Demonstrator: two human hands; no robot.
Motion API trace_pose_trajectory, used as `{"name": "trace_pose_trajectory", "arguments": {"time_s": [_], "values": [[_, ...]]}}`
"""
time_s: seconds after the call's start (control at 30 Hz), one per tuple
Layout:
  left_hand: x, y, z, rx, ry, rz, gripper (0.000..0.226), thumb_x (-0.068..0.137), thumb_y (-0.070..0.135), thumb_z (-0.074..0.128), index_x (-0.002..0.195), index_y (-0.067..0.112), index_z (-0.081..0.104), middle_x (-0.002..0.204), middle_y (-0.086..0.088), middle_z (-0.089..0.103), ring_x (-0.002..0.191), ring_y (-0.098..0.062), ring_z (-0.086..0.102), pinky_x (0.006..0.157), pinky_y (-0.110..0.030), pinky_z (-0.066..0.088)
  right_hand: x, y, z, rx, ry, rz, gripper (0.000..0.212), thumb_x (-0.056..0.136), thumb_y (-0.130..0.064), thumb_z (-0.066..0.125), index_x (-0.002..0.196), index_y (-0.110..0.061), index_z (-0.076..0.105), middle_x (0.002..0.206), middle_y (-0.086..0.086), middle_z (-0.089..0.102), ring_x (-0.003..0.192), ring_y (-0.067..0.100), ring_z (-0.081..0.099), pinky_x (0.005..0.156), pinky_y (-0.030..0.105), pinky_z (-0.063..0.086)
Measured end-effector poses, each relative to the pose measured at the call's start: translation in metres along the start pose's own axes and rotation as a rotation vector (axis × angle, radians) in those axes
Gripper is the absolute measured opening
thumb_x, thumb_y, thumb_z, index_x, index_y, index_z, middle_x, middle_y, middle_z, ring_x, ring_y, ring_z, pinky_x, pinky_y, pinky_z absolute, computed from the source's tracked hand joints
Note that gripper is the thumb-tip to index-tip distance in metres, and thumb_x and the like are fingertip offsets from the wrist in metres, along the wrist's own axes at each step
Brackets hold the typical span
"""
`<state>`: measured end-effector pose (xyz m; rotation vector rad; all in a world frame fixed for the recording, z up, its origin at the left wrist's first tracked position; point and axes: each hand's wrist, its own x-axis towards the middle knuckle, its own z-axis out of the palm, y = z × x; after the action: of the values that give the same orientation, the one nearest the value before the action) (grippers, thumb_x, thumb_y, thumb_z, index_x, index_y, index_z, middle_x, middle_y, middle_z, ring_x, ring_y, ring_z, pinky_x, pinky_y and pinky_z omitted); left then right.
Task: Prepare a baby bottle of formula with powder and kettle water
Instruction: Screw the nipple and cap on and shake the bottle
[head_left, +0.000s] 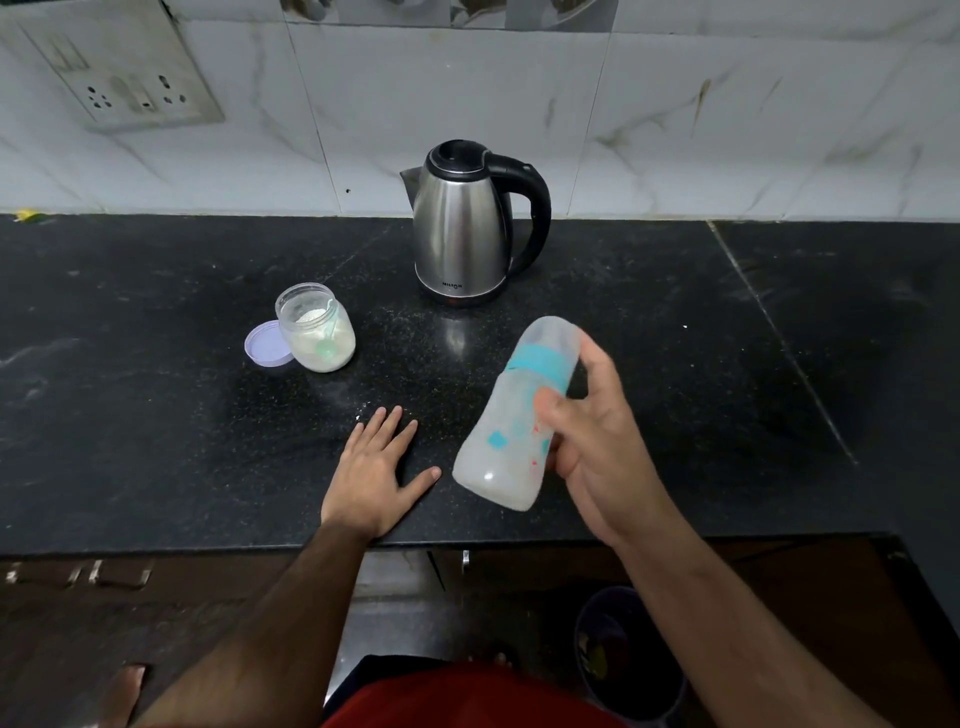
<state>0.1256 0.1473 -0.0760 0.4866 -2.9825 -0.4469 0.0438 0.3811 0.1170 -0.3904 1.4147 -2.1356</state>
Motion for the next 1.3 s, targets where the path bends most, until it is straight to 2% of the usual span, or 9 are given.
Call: {"name": "trace_pose_trajectory", "arguments": {"time_s": [0.17, 0.23, 0.37, 0.57, 0.73, 0.83, 0.93, 1.13, 1.3], "values": [[-0.001, 0.001, 0.0, -0.005, 0.015, -0.002, 0.084, 0.087, 0.078, 0.033, 0.152, 0.025, 0.036, 0.165, 0.001, 0.021, 0.154, -0.013, 0.006, 0.126, -0.039, 0.006, 0.011, -0.014, -0.003, 0.134, 0.181, -0.106, 0.065, 0.087, -0.025, 0.064, 0.146, -0.028, 0.036, 0.105, -0.005, 0.073, 0.097, 0.017, 0.072, 0.073, 0.038, 0.059], [-0.001, 0.001, -0.001, -0.006, 0.016, -0.001, 0.085, 0.087, 0.078, 0.032, 0.152, 0.025, 0.036, 0.165, 0.001, 0.021, 0.154, -0.013, 0.006, 0.126, -0.039, 0.006, 0.008, -0.013, -0.002, 0.08, 0.15, -0.102, 0.066, 0.087, -0.023, 0.063, 0.146, -0.029, 0.035, 0.104, -0.006, 0.073, 0.097, 0.016, 0.072, 0.074, 0.038, 0.059], [0.0, 0.001, -0.001, -0.01, 0.006, 0.004, 0.087, 0.084, 0.078, 0.028, 0.153, 0.025, 0.035, 0.165, 0.001, 0.022, 0.154, -0.014, 0.008, 0.126, -0.04, 0.007, -0.003, -0.008, 0.002, -0.051, -0.026, -0.041, 0.074, 0.086, -0.013, 0.063, 0.149, -0.028, 0.029, 0.103, -0.003, 0.074, 0.094, 0.017, 0.072, 0.075, 0.035, 0.059], [-0.002, 0.002, -0.001, -0.019, 0.015, -0.004, 0.085, 0.086, 0.078, 0.031, 0.152, 0.025, 0.037, 0.165, 0.001, 0.021, 0.154, -0.014, 0.007, 0.126, -0.04, 0.007, 0.007, -0.016, -0.002, 0.083, 0.197, -0.137, 0.066, 0.087, -0.024, 0.063, 0.146, -0.029, 0.034, 0.101, -0.008, 0.074, 0.095, 0.016, 0.072, 0.073, 0.039, 0.059], [0.0, 0.001, -0.001, -0.003, 0.007, 0.005, 0.089, 0.083, 0.079, 0.027, 0.152, 0.024, 0.036, 0.165, 0.0, 0.023, 0.154, -0.014, 0.009, 0.126, -0.04, 0.008, -0.005, -0.005, 0.003, -0.054, -0.009, -0.049, 0.07, 0.087, -0.015, 0.062, 0.148, -0.029, 0.031, 0.104, -0.004, 0.074, 0.095, 0.017, 0.072, 0.074, 0.035, 0.059], [0.0, 0.001, 0.0, -0.007, 0.018, 0.001, 0.086, 0.085, 0.078, 0.03, 0.152, 0.024, 0.038, 0.164, 0.0, 0.023, 0.154, -0.015, 0.009, 0.126, -0.04, 0.008, -0.001, -0.01, 0.001, -0.007, 0.063, -0.116, 0.068, 0.088, -0.016, 0.061, 0.148, -0.026, 0.031, 0.101, -0.008, 0.074, 0.094, 0.013, 0.071, 0.073, 0.033, 0.058], [-0.001, 0.002, 0.0, -0.016, 0.018, -0.002, 0.084, 0.086, 0.077, 0.035, 0.152, 0.024, 0.038, 0.165, 0.0, 0.022, 0.154, -0.014, 0.009, 0.126, -0.041, 0.008, 0.004, -0.014, -0.002, 0.059, 0.152, -0.135, 0.066, 0.088, -0.022, 0.062, 0.147, -0.029, 0.032, 0.1, -0.008, 0.073, 0.094, 0.015, 0.072, 0.073, 0.038, 0.059], [0.0, 0.001, -0.002, -0.008, -0.01, -0.002, 0.089, 0.083, 0.078, 0.027, 0.153, 0.025, 0.034, 0.165, 0.001, 0.02, 0.154, -0.013, 0.006, 0.126, -0.04, 0.006, -0.007, -0.003, 0.003, -0.057, -0.03, -0.029, 0.072, 0.086, -0.014, 0.063, 0.148, -0.031, 0.031, 0.105, -0.002, 0.074, 0.095, 0.018, 0.071, 0.076, 0.036, 0.059], [-0.001, 0.003, -0.002, -0.028, 0.012, -0.007, 0.083, 0.087, 0.075, 0.037, 0.152, 0.024, 0.037, 0.165, 0.001, 0.021, 0.154, -0.014, 0.008, 0.126, -0.04, 0.007, 0.005, -0.012, -0.003, 0.074, 0.141, -0.123, 0.066, 0.089, -0.022, 0.062, 0.147, -0.03, 0.033, 0.104, -0.005, 0.073, 0.096, 0.015, 0.071, 0.073, 0.036, 0.058]]}}
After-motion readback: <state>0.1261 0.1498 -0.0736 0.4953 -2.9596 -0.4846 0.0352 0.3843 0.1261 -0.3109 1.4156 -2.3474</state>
